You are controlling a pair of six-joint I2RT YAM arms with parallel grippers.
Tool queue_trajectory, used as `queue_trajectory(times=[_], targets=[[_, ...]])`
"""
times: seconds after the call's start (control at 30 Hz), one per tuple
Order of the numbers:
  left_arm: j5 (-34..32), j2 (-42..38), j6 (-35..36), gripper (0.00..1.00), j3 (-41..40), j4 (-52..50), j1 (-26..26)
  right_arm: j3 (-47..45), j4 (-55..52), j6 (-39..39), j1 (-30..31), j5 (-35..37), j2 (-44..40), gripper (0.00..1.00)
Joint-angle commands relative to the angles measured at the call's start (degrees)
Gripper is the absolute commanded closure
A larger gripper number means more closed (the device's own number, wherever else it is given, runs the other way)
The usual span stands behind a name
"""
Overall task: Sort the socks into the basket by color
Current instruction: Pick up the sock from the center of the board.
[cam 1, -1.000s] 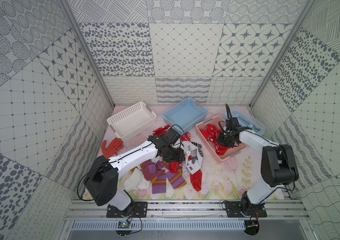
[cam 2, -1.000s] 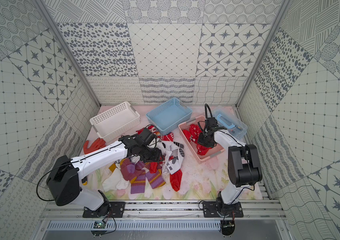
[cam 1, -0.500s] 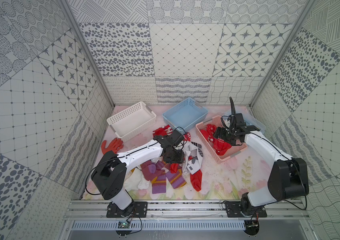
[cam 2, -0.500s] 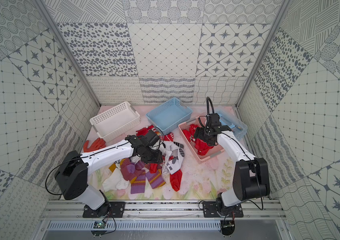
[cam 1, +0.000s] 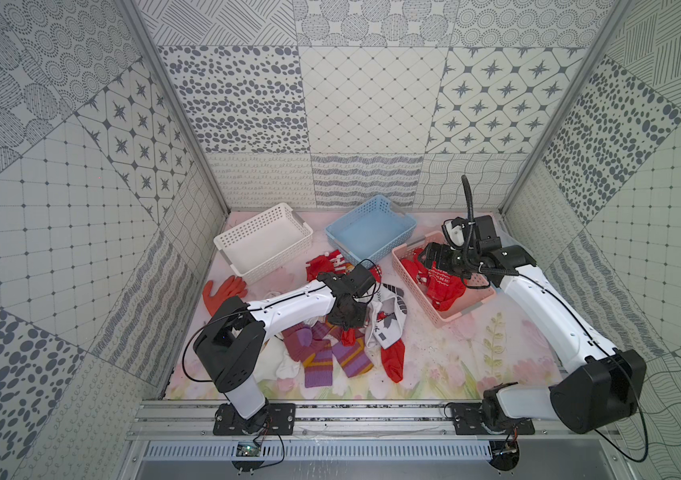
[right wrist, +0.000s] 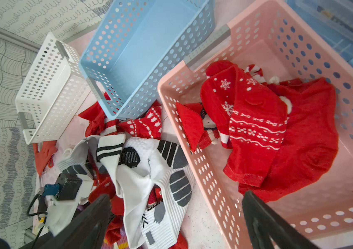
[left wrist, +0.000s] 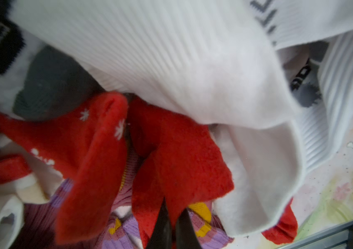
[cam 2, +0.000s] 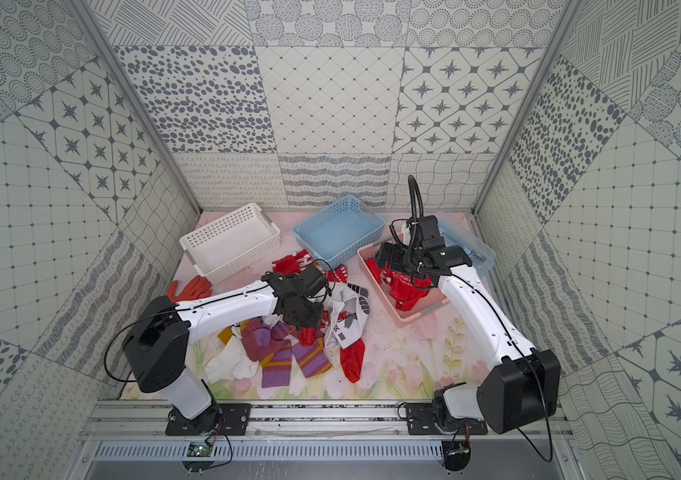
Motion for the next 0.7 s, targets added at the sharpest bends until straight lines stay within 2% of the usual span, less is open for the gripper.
queue_trajectory(times=[0.0,0.33,0.67], targets=[[-5.6,-4.2,1.4,1.0,0.5,-2.3,-0.6,1.9,-0.5,0.3,1.4,-1.7,-1.4,0.02],[-2.1,-16.0,4.1,1.0,1.6,-2.0,-0.6,-0.7,6.1,1.5,6.3,-9.6,-2.4,0.02],[6.4,-20.3,5.8,1.0,6.1,4.0,1.1,-3.8,13.4,0.9,13.8,-17.3,-2.1,0.02]])
